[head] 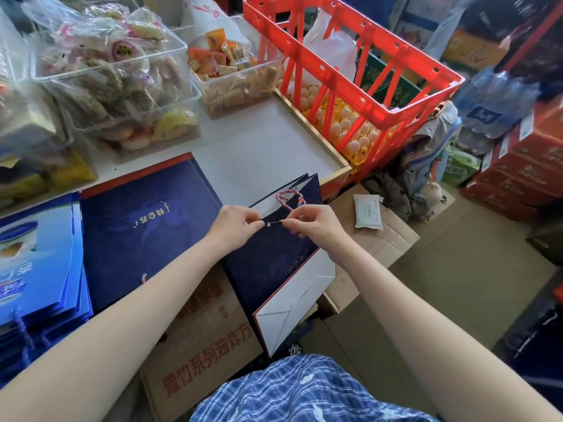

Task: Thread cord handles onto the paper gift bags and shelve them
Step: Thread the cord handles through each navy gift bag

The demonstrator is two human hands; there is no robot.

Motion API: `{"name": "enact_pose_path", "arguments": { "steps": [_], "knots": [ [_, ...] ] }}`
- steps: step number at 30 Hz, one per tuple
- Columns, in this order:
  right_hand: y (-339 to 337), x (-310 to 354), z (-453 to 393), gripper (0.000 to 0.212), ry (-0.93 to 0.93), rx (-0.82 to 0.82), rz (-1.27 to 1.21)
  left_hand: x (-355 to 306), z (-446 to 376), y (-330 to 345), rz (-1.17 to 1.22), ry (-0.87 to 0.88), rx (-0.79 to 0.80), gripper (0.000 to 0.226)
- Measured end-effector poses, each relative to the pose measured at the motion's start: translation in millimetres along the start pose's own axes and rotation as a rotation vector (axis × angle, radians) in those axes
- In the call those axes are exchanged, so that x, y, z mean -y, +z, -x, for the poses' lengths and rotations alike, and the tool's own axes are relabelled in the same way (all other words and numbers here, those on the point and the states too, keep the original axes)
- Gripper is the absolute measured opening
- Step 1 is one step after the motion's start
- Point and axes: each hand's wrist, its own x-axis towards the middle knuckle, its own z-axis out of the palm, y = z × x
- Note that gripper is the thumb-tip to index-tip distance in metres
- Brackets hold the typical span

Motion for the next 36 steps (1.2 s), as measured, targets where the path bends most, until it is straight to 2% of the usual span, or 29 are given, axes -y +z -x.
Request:
{"name": "enact_pose_path", "arguments": {
  "steps": [21,29,36],
  "knots": [
    [0,-21,3,0.011,-0.017,-0.075,0.034,-17,7,5,-0.024,-0.001,0.007,0.023],
    [1,-27,5,0.015,-0.019,-0.098,0.018,-20,8,11,-0.020,-0.020,0.059,0.022],
    [3,-26,8,0.008,-0.084,-0.078,0.156,-19,6,18,-0.037,-0.024,0.062,0.021]
  ]
}}
